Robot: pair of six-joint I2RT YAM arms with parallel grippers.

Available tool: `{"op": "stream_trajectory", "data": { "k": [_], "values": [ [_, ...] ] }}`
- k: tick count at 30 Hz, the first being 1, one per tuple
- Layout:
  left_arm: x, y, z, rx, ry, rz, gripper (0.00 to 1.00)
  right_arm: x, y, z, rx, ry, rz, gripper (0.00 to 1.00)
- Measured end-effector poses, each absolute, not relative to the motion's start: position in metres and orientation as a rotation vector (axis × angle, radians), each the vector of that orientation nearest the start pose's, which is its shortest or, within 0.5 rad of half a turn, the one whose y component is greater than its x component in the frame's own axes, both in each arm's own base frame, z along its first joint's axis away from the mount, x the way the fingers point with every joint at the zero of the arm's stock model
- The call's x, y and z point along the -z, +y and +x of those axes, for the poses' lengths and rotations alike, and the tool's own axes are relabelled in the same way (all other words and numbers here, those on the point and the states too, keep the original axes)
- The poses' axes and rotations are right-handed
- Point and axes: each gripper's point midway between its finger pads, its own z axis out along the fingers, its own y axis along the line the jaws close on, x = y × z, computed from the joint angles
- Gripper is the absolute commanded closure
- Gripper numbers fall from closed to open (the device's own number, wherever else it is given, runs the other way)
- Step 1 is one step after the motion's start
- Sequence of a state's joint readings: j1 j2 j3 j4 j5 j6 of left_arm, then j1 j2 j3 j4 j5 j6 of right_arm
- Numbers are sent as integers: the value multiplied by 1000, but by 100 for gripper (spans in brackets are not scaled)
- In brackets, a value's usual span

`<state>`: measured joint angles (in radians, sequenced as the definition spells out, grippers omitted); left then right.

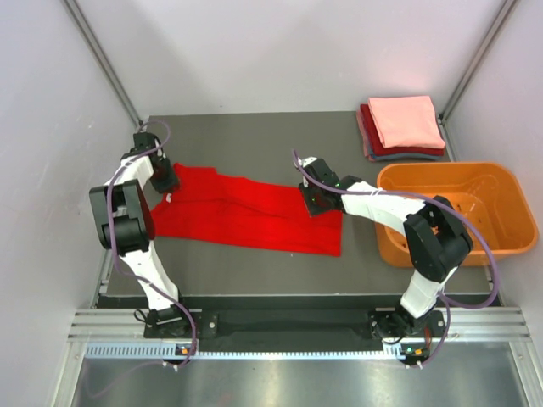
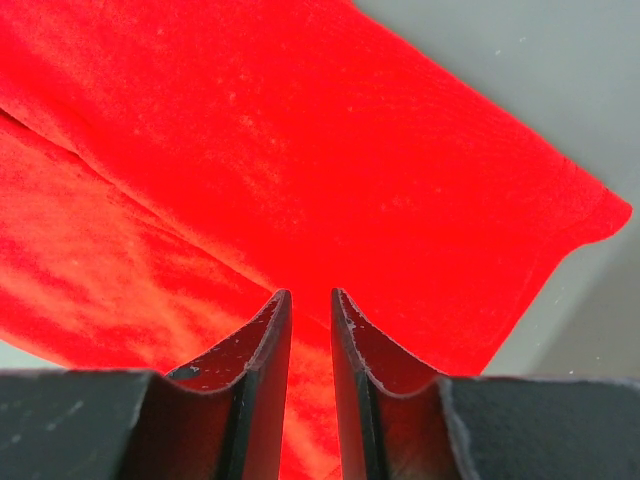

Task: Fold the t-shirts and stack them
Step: Fold the tshirt

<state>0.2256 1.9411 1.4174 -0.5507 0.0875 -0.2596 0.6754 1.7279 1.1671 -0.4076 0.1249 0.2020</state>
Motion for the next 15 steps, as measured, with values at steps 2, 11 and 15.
{"op": "stream_trajectory", "data": {
  "k": [2,11,15],
  "values": [
    [-47,72,434,135,2588,-608,73,-66,245,327,-192,2479,-548,76],
    [-41,69,426,143,2630,-611,100,-68,246,327,-198,2474,-547,76],
    [-47,70,424,127,2622,-630,100,-70,246,328,-206,2464,-544,76]
  ]
}}
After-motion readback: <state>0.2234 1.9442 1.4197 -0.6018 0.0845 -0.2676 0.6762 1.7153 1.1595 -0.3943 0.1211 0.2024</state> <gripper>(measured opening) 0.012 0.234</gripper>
